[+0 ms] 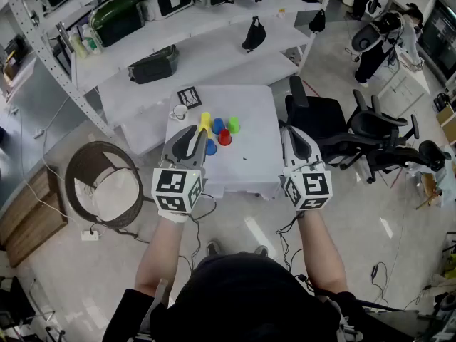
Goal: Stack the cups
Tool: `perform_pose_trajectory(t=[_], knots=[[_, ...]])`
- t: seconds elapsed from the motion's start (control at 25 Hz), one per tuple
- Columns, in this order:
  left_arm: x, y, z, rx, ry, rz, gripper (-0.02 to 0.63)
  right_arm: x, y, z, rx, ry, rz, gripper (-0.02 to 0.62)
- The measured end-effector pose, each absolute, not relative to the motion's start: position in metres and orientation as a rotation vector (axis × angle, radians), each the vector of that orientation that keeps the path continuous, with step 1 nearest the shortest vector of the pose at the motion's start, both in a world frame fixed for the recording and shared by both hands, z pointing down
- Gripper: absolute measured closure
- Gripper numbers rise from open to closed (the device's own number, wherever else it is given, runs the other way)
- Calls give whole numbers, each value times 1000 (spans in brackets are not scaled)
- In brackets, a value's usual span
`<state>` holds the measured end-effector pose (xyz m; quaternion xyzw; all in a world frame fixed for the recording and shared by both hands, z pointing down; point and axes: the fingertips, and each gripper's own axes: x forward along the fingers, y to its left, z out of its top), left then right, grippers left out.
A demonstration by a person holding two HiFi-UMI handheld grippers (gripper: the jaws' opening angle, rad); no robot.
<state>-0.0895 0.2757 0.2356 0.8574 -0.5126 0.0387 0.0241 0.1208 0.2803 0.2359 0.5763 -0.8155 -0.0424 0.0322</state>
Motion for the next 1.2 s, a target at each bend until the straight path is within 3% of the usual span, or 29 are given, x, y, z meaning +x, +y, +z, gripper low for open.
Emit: perform_pose_trajectory(t=[0.68,0.76,0.84,1.2], knots=[[-156,269,245,2711,-1453,-2,524,79,274,250,1961,-2432,-84,600],[-165,261,255,2680,-1476,19,440,74,267,256,1952,-2432,-77,600],[-170,249,263,2649,-1496,37,370,69,255,261,1921,-2444,-61,401],[-170,180,305,2540,-1538,140,360,64,157,318,1786,-2473,66,383]])
